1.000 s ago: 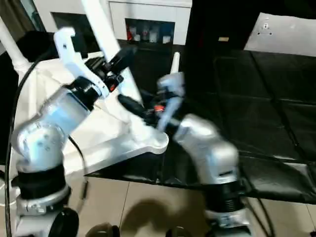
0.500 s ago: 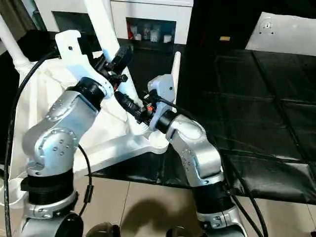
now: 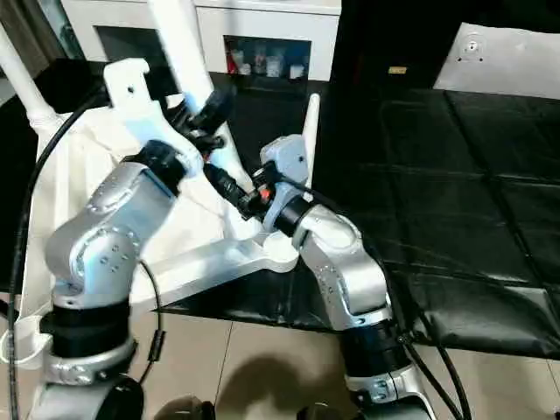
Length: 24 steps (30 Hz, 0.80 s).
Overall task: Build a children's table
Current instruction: Pick table leg
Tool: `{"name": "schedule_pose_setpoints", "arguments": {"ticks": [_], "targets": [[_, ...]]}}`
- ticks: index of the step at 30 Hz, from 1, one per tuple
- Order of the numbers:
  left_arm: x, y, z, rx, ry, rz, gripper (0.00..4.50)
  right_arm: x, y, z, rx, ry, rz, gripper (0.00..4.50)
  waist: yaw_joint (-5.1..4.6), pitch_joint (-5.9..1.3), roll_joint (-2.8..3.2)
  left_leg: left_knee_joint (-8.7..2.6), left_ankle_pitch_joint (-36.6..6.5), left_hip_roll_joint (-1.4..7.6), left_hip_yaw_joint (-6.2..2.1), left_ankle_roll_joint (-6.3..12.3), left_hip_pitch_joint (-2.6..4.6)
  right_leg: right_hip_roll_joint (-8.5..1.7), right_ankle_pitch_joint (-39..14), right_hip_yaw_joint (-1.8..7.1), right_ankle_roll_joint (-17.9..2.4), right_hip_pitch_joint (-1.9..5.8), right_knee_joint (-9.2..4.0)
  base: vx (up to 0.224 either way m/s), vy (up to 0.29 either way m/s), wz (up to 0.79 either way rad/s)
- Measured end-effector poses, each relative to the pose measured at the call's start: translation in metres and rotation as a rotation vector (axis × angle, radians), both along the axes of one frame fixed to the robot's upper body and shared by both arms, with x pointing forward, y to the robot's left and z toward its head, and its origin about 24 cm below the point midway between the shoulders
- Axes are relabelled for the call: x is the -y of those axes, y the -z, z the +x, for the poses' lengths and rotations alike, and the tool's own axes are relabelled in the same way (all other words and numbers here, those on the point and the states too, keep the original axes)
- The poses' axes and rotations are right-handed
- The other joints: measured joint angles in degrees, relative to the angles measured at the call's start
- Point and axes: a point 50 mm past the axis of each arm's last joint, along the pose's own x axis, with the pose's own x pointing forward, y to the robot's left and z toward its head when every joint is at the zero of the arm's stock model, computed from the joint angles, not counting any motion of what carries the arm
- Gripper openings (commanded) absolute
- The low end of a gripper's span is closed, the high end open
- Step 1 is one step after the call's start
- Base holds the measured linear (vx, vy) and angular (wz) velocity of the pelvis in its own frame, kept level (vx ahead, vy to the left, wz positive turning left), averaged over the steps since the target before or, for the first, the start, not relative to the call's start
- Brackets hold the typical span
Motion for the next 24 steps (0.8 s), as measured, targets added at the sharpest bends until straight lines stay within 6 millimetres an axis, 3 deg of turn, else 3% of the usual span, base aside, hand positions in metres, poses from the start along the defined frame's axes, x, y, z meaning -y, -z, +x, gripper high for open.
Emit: {"name": "schedule_pose_setpoints", "arguments": {"ticks": [6,11,19,24], "targets": [[-0.018,-0.001,0.008,0.036,0.176,0.079,1.80,0.030,-0.004,0.007,-0.078,-0.048,0.008,3.44,0.36,0.00,0.00,0.09,0.0,-0.04,0.01,0.04,-0.05,-0.03,0.1,0.04,0.1,0.00,-0.01,0.000,0.000,0.00],[-0.008,-0.018,0.003,0.094,0.492,0.011,1.80,0.043,-0.008,-0.001,-0.120,-0.265,-0.044,3.81,0.50,0.00,0.00,0.18,0.0,-0.05,0.02,0.07,-0.09,-0.05,0.1,0.04,0.0,0.00,0.04,0.000,0.000,0.00],[0.001,-0.023,-0.012,0.131,0.920,-0.019,1.80,0.048,-0.017,-0.017,-0.190,-0.571,-0.050,3.82,0.40,-0.04,0.05,0.17,0.2,-0.01,0.05,0.31,0.04,-0.05,0.2,0.02,-0.1,0.00,0.23,0.000,0.000,0.00],[0.005,-0.033,-0.016,0.189,1.058,-0.029,1.80,0.049,-0.018,-0.023,-0.214,-0.665,-0.049,3.37,0.49,-0.05,0.06,0.28,0.3,-0.02,0.06,0.35,0.03,-0.08,0.3,0.02,-0.2,0.03,0.25,0.000,0.000,0.00]]}}
